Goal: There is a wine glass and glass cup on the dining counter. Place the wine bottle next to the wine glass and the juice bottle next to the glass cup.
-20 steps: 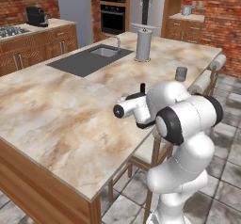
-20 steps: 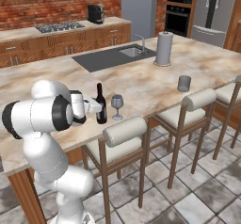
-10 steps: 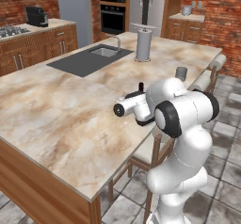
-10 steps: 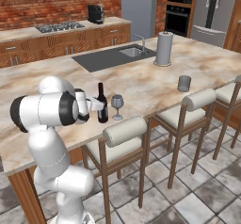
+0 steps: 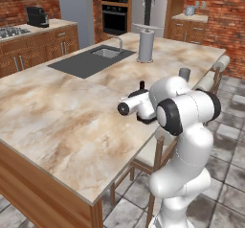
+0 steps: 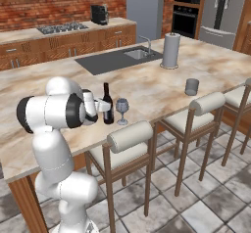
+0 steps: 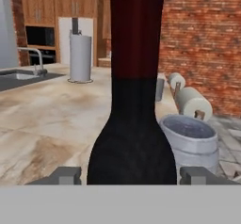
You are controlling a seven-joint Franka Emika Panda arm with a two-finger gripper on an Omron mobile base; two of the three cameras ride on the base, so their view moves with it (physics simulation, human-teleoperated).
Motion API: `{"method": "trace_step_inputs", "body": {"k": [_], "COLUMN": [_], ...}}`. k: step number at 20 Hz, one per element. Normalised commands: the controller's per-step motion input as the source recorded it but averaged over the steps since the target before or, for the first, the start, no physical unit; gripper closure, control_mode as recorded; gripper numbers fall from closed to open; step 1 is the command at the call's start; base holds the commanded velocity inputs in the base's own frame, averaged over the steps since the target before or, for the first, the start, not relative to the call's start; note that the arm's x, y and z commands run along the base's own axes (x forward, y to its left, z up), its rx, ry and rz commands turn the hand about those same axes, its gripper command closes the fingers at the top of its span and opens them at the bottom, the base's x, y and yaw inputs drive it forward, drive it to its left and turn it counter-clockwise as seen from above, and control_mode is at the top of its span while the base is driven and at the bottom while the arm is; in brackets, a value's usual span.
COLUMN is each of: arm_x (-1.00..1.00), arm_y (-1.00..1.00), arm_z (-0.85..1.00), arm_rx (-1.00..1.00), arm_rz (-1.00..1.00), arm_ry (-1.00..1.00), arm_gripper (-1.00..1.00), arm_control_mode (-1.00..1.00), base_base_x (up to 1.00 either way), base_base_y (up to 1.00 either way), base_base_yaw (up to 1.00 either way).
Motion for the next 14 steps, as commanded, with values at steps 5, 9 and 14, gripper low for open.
{"method": "trace_step_inputs", "body": {"k": [5,9,14], "arm_x": [-0.06,-0.14,-0.10], "arm_y": [-0.06,-0.05,-0.03], "arm_z": [-0.44,-0.48,-0.49], "arm_rx": [0.13,0.14,0.11], "arm_rz": [0.02,0.00,0.00], "arm_ry": [-0.09,-0.11,-0.16], "arm_gripper": [1.00,1.00,1.00], "arm_control_mode": [-1.00,-1.00,-1.00], "base_base_x": [0.00,0.00,0.00], "base_base_y": [0.00,0.00,0.00], "base_base_yaw": [0.00,0.00,0.00]}}
